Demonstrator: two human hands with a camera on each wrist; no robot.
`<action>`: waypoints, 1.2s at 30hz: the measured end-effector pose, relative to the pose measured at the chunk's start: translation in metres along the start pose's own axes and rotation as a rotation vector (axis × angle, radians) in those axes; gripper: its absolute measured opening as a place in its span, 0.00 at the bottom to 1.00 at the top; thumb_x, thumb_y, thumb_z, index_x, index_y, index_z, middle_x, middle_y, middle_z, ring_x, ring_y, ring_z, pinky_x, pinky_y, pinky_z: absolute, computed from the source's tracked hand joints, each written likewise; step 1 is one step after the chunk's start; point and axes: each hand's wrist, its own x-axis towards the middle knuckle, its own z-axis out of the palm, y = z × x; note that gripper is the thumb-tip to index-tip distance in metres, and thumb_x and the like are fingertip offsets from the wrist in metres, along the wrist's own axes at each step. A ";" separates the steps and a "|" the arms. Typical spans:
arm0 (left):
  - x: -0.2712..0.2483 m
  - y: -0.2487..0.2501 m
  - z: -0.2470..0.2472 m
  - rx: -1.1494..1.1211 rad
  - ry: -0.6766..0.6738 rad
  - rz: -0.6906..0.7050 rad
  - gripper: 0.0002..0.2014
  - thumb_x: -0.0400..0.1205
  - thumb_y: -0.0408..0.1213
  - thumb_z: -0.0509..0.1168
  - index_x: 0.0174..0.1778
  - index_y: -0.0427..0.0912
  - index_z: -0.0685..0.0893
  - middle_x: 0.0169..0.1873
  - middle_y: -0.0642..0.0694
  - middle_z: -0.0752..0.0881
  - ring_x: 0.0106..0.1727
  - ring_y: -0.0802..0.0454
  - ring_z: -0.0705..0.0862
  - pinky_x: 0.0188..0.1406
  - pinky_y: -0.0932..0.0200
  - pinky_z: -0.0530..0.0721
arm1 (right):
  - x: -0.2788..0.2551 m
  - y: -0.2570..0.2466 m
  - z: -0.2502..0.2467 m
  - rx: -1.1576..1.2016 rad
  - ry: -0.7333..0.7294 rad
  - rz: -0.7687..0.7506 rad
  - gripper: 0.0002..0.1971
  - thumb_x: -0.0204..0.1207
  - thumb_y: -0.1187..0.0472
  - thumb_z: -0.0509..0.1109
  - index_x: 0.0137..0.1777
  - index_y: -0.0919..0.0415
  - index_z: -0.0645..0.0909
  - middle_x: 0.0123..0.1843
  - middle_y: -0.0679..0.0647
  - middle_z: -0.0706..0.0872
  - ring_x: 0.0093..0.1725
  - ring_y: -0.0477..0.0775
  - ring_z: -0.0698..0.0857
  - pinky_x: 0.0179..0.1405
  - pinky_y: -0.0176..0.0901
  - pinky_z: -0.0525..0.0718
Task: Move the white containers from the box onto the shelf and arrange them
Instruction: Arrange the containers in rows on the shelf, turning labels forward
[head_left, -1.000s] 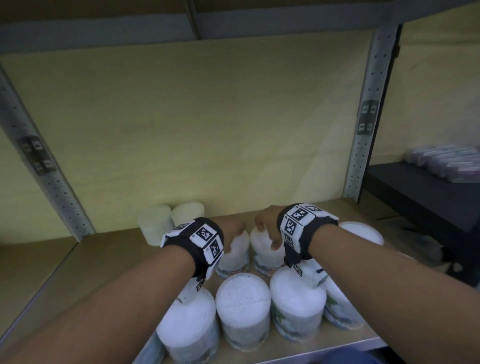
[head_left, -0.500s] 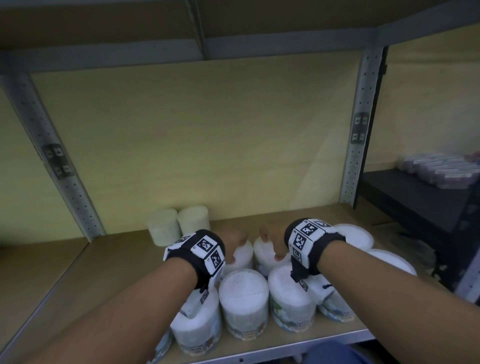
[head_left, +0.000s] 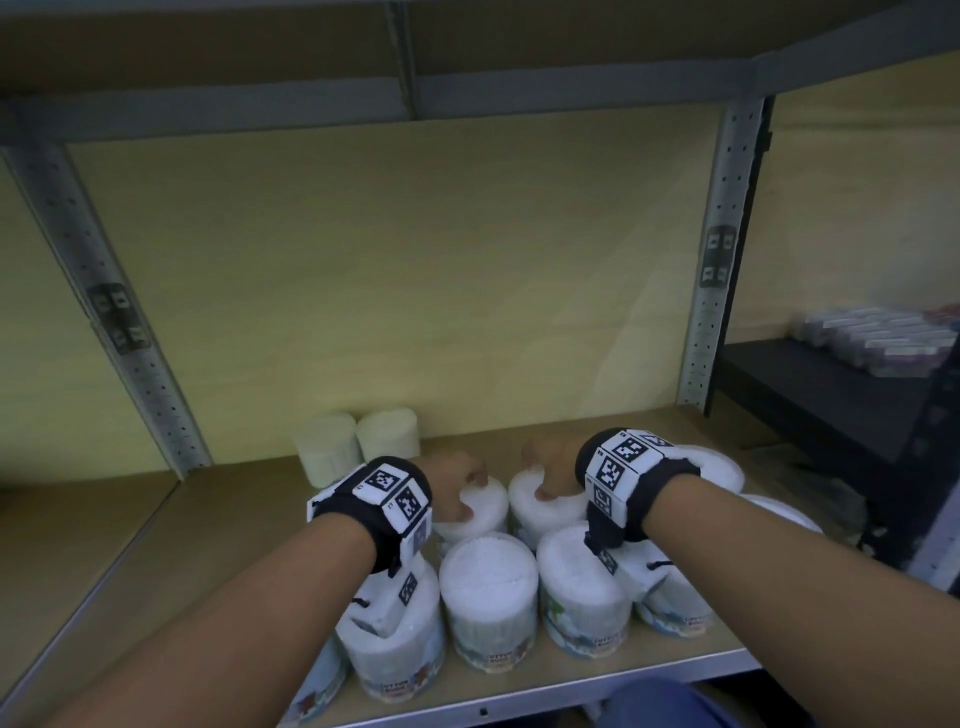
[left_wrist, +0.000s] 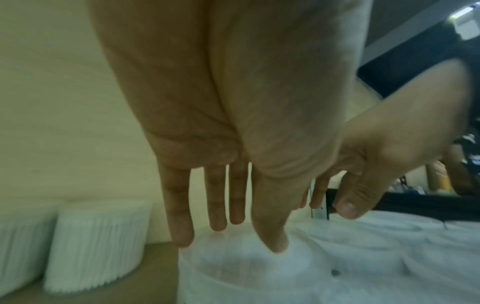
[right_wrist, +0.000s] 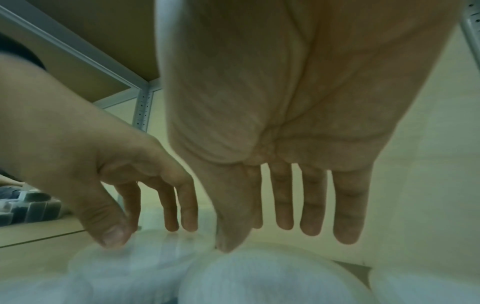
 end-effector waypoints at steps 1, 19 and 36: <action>0.000 -0.005 -0.002 -0.039 0.022 -0.015 0.25 0.81 0.34 0.66 0.75 0.38 0.71 0.74 0.41 0.74 0.72 0.45 0.76 0.69 0.55 0.75 | -0.004 -0.005 -0.007 0.001 0.028 0.000 0.26 0.79 0.59 0.68 0.74 0.68 0.73 0.73 0.63 0.79 0.70 0.63 0.80 0.70 0.53 0.80; -0.009 -0.180 -0.027 -0.102 0.132 -0.449 0.24 0.84 0.42 0.63 0.76 0.40 0.69 0.74 0.40 0.70 0.72 0.43 0.74 0.70 0.55 0.73 | 0.079 -0.094 -0.063 0.124 0.162 -0.128 0.23 0.82 0.65 0.63 0.77 0.68 0.70 0.77 0.62 0.73 0.74 0.61 0.76 0.70 0.45 0.75; 0.033 -0.232 -0.007 -0.124 0.176 -0.444 0.26 0.84 0.48 0.62 0.77 0.44 0.70 0.76 0.41 0.69 0.75 0.42 0.71 0.71 0.51 0.72 | 0.164 -0.155 -0.066 -0.040 0.181 -0.106 0.29 0.75 0.48 0.73 0.72 0.63 0.77 0.71 0.61 0.80 0.70 0.62 0.80 0.65 0.47 0.79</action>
